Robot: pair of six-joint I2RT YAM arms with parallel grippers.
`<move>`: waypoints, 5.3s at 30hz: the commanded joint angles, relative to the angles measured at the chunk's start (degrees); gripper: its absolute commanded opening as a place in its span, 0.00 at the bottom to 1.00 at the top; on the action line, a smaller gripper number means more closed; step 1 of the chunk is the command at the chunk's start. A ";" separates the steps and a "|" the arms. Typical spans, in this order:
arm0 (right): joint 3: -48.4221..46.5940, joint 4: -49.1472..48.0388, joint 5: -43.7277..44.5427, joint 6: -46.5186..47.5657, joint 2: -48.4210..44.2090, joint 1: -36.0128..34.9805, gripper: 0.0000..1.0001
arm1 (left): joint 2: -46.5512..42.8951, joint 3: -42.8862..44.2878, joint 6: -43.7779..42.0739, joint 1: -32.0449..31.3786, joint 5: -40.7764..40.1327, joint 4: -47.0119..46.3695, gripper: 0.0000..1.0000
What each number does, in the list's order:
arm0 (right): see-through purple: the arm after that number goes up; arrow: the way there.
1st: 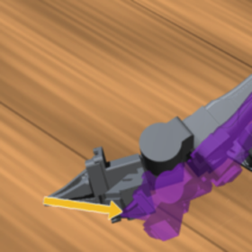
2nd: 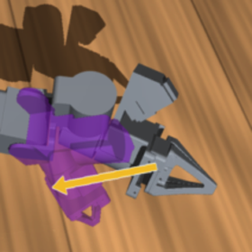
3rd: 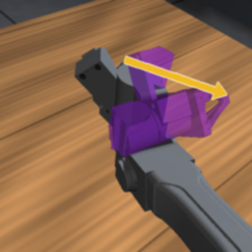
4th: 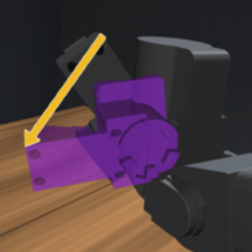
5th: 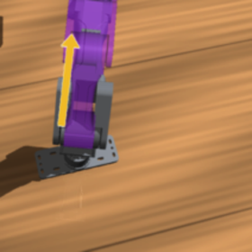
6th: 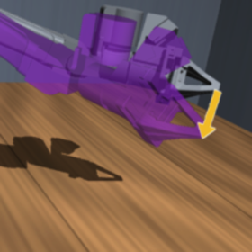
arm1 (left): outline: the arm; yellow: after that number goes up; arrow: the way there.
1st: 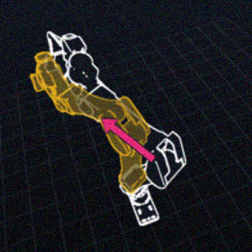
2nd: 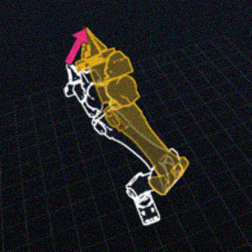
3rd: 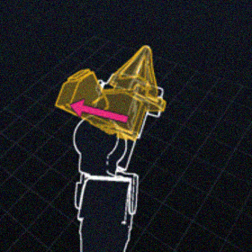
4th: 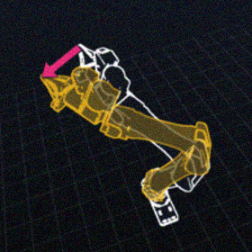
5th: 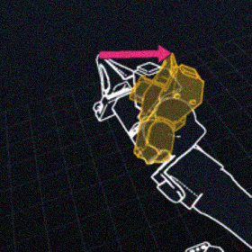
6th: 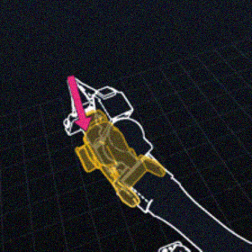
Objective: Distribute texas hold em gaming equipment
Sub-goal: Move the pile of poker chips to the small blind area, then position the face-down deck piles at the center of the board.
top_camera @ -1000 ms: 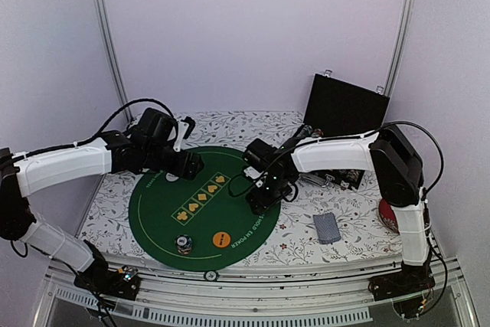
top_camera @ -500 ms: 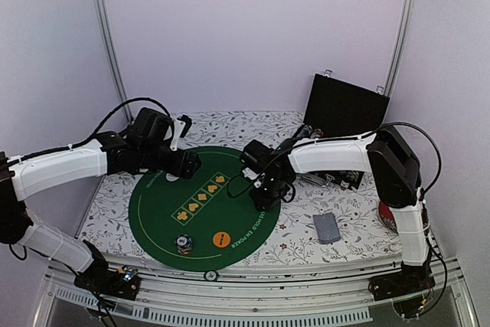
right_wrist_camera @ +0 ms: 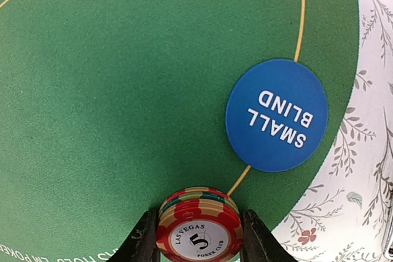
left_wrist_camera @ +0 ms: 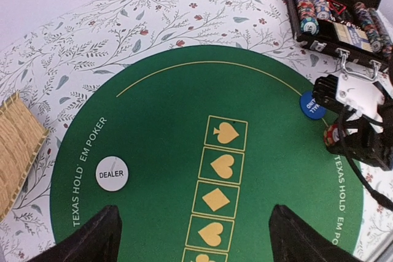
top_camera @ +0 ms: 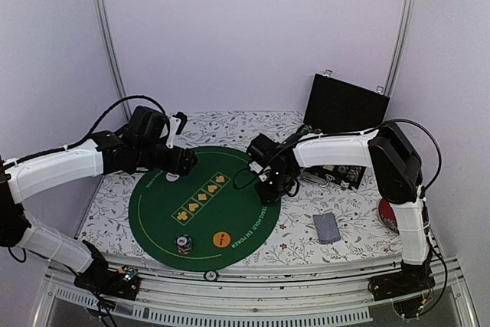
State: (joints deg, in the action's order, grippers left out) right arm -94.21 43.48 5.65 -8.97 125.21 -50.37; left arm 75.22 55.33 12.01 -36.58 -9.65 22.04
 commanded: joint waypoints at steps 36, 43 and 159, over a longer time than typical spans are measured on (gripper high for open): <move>4.74 -6.00 -22.81 20.31 -35.24 26.05 0.99 | 1.56 8.35 -4.45 8.54 5.94 -12.77 0.93; 4.96 -7.87 -28.01 21.07 -36.70 31.61 0.99 | 2.44 4.78 -1.29 13.02 7.58 -14.53 0.93; 27.40 2.23 -10.58 11.83 -14.14 -10.82 0.60 | 5.41 2.59 -4.80 16.89 8.66 -15.54 0.94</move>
State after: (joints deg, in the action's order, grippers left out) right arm -66.87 47.90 -3.25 -5.48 106.17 -59.42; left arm 79.96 58.52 7.92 -20.56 -1.69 7.55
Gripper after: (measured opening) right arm 0.603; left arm 0.943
